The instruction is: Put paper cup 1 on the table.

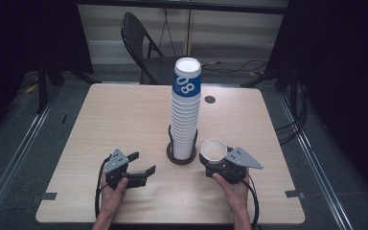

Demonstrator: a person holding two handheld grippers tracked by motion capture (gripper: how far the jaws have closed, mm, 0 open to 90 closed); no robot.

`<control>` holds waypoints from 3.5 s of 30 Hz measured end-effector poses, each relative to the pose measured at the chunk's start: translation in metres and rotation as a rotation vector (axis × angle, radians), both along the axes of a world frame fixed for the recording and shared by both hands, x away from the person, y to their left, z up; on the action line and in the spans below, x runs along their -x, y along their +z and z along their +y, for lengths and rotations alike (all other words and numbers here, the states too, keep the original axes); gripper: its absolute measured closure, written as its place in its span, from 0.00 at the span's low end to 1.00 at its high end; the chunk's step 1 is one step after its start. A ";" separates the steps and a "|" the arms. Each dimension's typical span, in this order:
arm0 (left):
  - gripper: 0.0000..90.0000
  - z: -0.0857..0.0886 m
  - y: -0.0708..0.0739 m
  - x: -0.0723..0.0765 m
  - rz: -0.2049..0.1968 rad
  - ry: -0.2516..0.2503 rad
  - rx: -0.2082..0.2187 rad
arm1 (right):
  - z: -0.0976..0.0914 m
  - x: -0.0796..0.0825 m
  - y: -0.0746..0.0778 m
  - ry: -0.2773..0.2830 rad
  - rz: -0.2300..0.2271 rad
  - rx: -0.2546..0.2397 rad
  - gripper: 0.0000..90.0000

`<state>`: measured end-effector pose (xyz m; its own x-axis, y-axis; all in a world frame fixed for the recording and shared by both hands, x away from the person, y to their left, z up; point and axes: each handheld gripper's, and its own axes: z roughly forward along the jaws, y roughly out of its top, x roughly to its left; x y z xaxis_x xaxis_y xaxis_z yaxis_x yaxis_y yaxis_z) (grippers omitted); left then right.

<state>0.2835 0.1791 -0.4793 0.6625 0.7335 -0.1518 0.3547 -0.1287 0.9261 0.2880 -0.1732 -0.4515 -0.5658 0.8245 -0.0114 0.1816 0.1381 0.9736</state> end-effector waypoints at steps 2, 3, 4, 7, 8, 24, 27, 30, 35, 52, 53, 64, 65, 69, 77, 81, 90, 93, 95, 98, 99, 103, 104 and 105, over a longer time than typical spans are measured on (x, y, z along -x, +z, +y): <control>0.17 -0.001 -0.003 0.001 0.003 0.006 -0.006 | -0.003 -0.004 0.000 -0.010 0.004 -0.006 0.21; 0.18 -0.001 -0.004 0.002 0.002 0.003 -0.010 | -0.005 -0.007 0.001 -0.015 0.003 -0.009 0.21; 0.18 -0.001 -0.005 0.002 -0.006 0.001 -0.002 | -0.007 -0.009 0.002 -0.024 0.008 -0.014 0.21; 0.18 -0.001 -0.008 0.005 -0.012 -0.009 0.007 | -0.011 -0.014 0.003 -0.038 0.010 -0.017 0.21; 0.18 -0.001 -0.009 0.005 -0.011 -0.008 0.005 | -0.012 -0.017 0.004 -0.042 0.008 -0.021 0.21; 0.18 -0.005 -0.016 0.013 -0.109 -0.005 0.020 | -0.028 -0.056 0.004 -0.121 0.031 -0.056 0.21; 0.17 -0.004 -0.016 0.015 -0.124 0.008 0.025 | -0.027 -0.067 0.003 -0.133 0.035 -0.051 0.21; 0.18 -0.002 -0.016 0.016 -0.123 0.027 0.049 | -0.025 -0.077 0.000 -0.132 0.044 -0.047 0.21; 0.18 -0.002 -0.017 0.017 -0.136 0.031 0.053 | -0.020 -0.095 -0.006 -0.141 0.045 -0.026 0.22; 0.18 -0.004 -0.016 0.017 -0.143 0.030 0.027 | -0.007 -0.118 -0.033 -0.144 0.112 -0.032 0.22; 0.18 -0.004 -0.016 0.017 -0.142 0.034 0.034 | -0.006 -0.118 -0.033 -0.137 0.112 -0.033 0.22; 0.18 -0.004 -0.016 0.018 -0.141 0.036 0.036 | -0.007 -0.111 -0.034 -0.121 0.145 -0.034 0.20; 0.18 -0.004 -0.016 0.017 -0.143 0.035 0.034 | -0.008 -0.109 -0.034 -0.120 0.146 -0.036 0.20; 0.18 -0.004 -0.016 0.017 -0.141 0.036 0.031 | -0.011 -0.106 -0.035 -0.112 0.163 -0.037 0.19; 0.18 -0.005 -0.016 0.016 -0.129 0.040 0.026 | -0.016 -0.103 -0.035 -0.112 0.203 -0.028 0.16; 0.18 -0.004 -0.016 0.016 -0.130 0.042 0.027 | -0.018 -0.100 -0.038 -0.113 0.224 -0.030 0.16; 0.18 -0.005 -0.016 0.017 -0.139 0.047 0.023 | -0.022 -0.088 -0.039 -0.114 0.260 -0.031 0.15; 0.18 -0.005 -0.016 0.017 -0.135 0.053 0.031 | -0.024 -0.082 -0.035 -0.115 0.249 -0.035 0.16; 0.18 -0.005 -0.016 0.017 -0.134 0.053 0.031 | -0.025 -0.076 -0.030 -0.125 0.231 -0.041 0.17; 0.18 -0.005 -0.016 0.017 -0.137 0.051 0.020 | -0.027 -0.068 -0.023 -0.122 0.206 -0.057 0.15; 0.18 -0.005 -0.016 0.017 -0.137 0.051 0.021 | -0.027 -0.065 -0.020 -0.121 0.203 -0.062 0.15; 0.19 -0.004 -0.016 0.017 -0.132 0.057 0.040 | -0.030 -0.057 -0.011 -0.131 0.168 -0.082 0.15; 0.19 -0.004 -0.017 0.018 -0.133 0.061 0.046 | -0.031 -0.055 -0.008 -0.132 0.166 -0.089 0.15; 0.19 -0.003 -0.017 0.018 -0.140 0.062 0.048 | -0.031 -0.054 -0.006 -0.132 0.165 -0.092 0.15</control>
